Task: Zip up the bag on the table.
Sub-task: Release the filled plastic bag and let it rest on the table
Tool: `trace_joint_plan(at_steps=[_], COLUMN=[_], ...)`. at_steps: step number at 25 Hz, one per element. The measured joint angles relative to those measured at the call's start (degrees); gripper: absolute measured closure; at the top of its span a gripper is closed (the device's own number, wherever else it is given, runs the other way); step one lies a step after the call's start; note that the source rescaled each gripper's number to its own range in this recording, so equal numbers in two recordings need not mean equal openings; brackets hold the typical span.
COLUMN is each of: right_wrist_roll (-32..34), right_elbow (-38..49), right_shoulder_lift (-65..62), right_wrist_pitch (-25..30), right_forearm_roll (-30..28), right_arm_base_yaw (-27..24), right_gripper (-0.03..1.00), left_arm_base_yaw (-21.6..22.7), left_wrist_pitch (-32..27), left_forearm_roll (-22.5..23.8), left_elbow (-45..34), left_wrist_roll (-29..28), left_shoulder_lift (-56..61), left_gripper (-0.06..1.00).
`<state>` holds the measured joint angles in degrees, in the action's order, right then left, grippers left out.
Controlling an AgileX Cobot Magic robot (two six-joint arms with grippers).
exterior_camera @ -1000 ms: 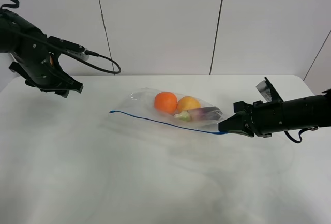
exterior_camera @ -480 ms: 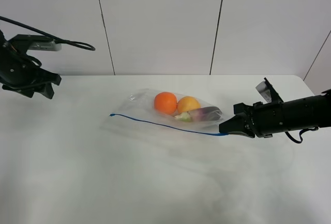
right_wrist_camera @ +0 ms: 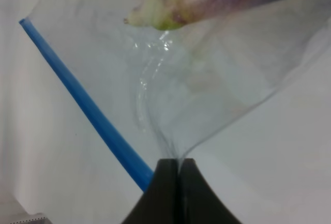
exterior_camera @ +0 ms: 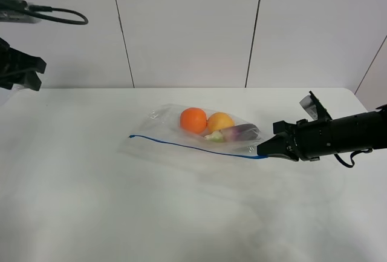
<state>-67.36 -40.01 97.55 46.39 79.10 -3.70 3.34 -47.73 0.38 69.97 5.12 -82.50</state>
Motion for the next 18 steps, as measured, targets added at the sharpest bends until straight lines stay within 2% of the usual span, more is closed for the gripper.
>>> trace_joint_plan(at_steps=[11,18], right_wrist_roll=[0.0,0.0], right_elbow=[0.0,0.0], right_shoulder_lift=[0.0,0.0], right_wrist_pitch=[-1.0,-1.2], right_forearm_roll=[0.1,0.2], right_arm_base_yaw=[0.0,0.0], right_gripper=[0.97,0.97], left_arm_base_yaw=[0.0,0.0], left_wrist_pitch=[2.0,-1.2], left_forearm_roll=[-0.1,-0.1], left_elbow=[-15.7,-24.0], left_wrist_roll=[0.0,-4.2], left_shoulder_lift=[24.3,44.2], left_gripper=[0.15,0.15])
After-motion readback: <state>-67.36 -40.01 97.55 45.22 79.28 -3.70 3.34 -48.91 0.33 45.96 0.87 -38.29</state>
